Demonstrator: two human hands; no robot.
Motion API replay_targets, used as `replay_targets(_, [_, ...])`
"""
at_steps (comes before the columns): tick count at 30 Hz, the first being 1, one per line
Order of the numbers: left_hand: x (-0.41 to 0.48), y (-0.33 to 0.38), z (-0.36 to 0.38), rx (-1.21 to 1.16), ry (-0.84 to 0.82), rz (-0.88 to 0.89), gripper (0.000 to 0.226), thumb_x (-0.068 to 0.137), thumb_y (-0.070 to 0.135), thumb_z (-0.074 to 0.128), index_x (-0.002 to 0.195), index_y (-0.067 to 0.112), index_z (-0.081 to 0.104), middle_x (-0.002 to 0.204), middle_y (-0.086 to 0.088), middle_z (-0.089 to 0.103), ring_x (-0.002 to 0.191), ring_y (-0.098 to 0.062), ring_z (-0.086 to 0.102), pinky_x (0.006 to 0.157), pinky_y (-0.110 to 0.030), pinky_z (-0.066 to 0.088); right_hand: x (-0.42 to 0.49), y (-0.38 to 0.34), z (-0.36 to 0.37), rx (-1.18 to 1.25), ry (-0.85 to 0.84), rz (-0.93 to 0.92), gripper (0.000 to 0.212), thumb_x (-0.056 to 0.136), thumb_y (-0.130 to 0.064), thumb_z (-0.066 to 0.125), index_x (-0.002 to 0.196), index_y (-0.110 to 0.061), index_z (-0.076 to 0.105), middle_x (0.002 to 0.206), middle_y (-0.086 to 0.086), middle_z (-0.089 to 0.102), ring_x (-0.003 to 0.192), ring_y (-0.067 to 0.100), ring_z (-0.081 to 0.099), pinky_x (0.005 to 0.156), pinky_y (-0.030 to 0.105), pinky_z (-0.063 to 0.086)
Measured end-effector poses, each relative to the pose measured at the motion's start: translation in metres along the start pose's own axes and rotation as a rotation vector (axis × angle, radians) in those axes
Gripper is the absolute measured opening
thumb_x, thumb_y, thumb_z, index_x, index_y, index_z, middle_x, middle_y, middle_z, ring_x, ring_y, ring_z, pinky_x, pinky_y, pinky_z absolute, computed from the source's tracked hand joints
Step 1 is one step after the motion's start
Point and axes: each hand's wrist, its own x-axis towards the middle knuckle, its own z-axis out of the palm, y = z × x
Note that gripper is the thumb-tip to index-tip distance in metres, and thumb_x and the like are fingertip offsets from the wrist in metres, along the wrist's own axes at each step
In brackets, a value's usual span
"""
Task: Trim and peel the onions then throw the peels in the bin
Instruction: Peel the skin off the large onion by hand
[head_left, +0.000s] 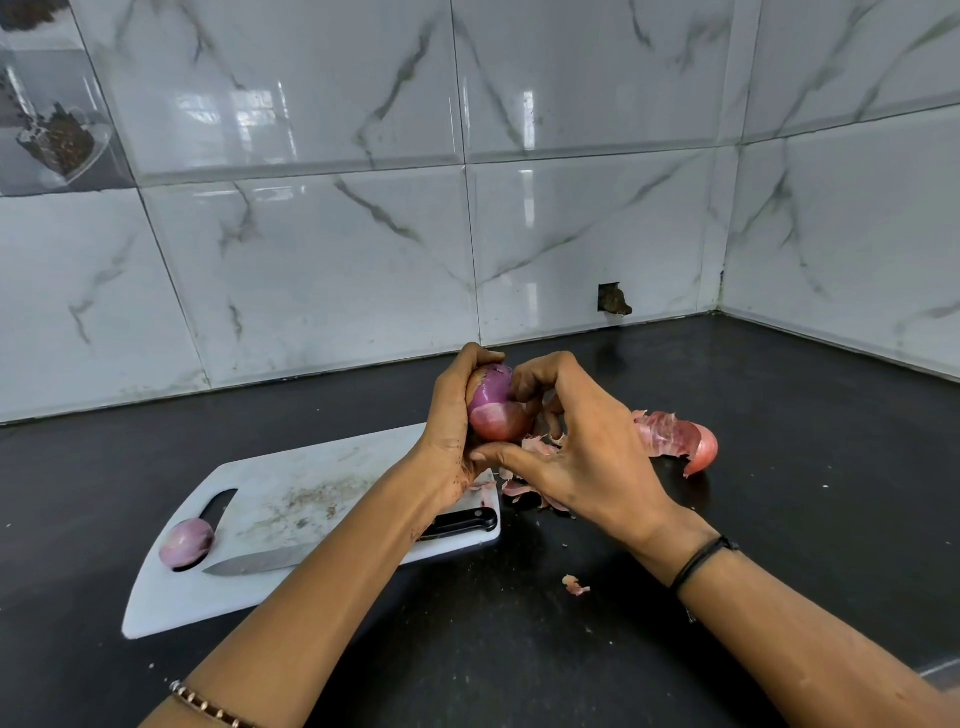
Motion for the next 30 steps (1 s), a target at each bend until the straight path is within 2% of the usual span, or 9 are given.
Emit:
replay_targets(6, [0.0003, -0.0046, -0.0001, 0.035, 0.035, -0.007, 0.028, 0.091, 0.03, 0.058, 0.071, 0.011, 0.061, 0.06, -0.008, 0.057, 0.045, -0.018, 0.055, 0.042, -0.021, 0.048, 0.0001, -0.0003, -0.0001, 0.018, -0.002, 0.023, 0.05, 0.072, -0.037, 0.092, 0.098, -0.015, 0.055, 0.089, -0.009, 0.059, 0.073, -0.003, 0.052, 0.065, 0.007, 0.042])
replay_targets(10, [0.0016, -0.0026, -0.001, 0.015, 0.07, -0.012, 0.028, 0.087, 0.038, 0.062, 0.093, 0.011, 0.06, 0.067, -0.009, 0.058, 0.05, -0.021, 0.056, 0.044, -0.023, 0.048, -0.0013, -0.0013, 0.0032, 0.03, -0.011, 0.022, 0.045, 0.076, -0.033, 0.09, 0.095, -0.018, 0.051, 0.083, -0.021, 0.049, 0.071, -0.004, 0.052, 0.062, 0.004, 0.039])
replay_targets(13, [0.0007, -0.0009, 0.0007, -0.007, 0.056, -0.003, 0.026, 0.088, 0.036, 0.062, 0.084, 0.01, 0.061, 0.066, -0.008, 0.061, 0.053, -0.021, 0.058, 0.049, -0.024, 0.051, 0.0001, -0.0009, 0.0, 0.042, 0.025, 0.036, 0.053, 0.072, -0.035, 0.092, 0.101, -0.018, 0.05, 0.09, -0.011, 0.056, 0.077, -0.01, 0.053, 0.065, 0.003, 0.041])
replay_targets(15, [0.0002, 0.0005, 0.0027, -0.015, 0.032, 0.012, 0.026, 0.089, 0.034, 0.061, 0.082, 0.01, 0.061, 0.066, -0.008, 0.062, 0.054, -0.021, 0.06, 0.051, -0.025, 0.053, -0.0006, -0.0001, -0.0003, 0.039, 0.048, 0.035, 0.056, 0.072, -0.036, 0.092, 0.105, -0.016, 0.051, 0.095, -0.004, 0.059, 0.079, -0.007, 0.054, 0.068, 0.005, 0.043])
replay_targets(17, [-0.0005, 0.0018, 0.0043, -0.03, 0.015, 0.022, 0.025, 0.09, 0.032, 0.059, 0.08, 0.009, 0.061, 0.066, -0.008, 0.062, 0.054, -0.02, 0.06, 0.052, -0.026, 0.053, -0.0019, 0.0004, 0.0011, 0.034, 0.073, 0.027, 0.057, 0.072, -0.035, 0.092, 0.106, -0.017, 0.05, 0.098, -0.005, 0.058, 0.083, -0.002, 0.055, 0.071, 0.007, 0.046])
replay_targets(21, [0.0, 0.0024, 0.0035, -0.028, 0.022, 0.036, 0.022, 0.091, 0.031, 0.059, 0.086, 0.009, 0.06, 0.066, -0.006, 0.062, 0.055, -0.019, 0.059, 0.053, -0.026, 0.053, -0.0022, 0.0011, 0.0022, 0.014, 0.093, -0.005, 0.056, 0.072, -0.033, 0.092, 0.107, -0.018, 0.051, 0.098, -0.007, 0.057, 0.082, -0.009, 0.052, 0.071, 0.005, 0.043])
replay_targets(26, [-0.0003, 0.0016, 0.0041, -0.001, 0.049, 0.033, 0.024, 0.091, 0.031, 0.059, 0.079, 0.011, 0.06, 0.061, -0.005, 0.061, 0.053, -0.019, 0.058, 0.05, -0.024, 0.051, -0.0026, 0.0022, 0.0018, -0.039, 0.072, -0.056, 0.058, 0.074, -0.032, 0.091, 0.107, -0.027, 0.043, 0.098, -0.006, 0.055, 0.082, -0.008, 0.05, 0.072, 0.003, 0.041])
replay_targets(30, [-0.0006, 0.0017, 0.0061, 0.009, 0.044, 0.032, 0.025, 0.092, 0.03, 0.058, 0.076, 0.011, 0.058, 0.056, -0.004, 0.059, 0.048, -0.017, 0.057, 0.047, -0.023, 0.05, -0.002, 0.0027, 0.0015, -0.083, 0.073, -0.109, 0.058, 0.075, -0.029, 0.091, 0.107, -0.024, 0.043, 0.097, -0.003, 0.055, 0.08, 0.002, 0.048, 0.072, 0.009, 0.044])
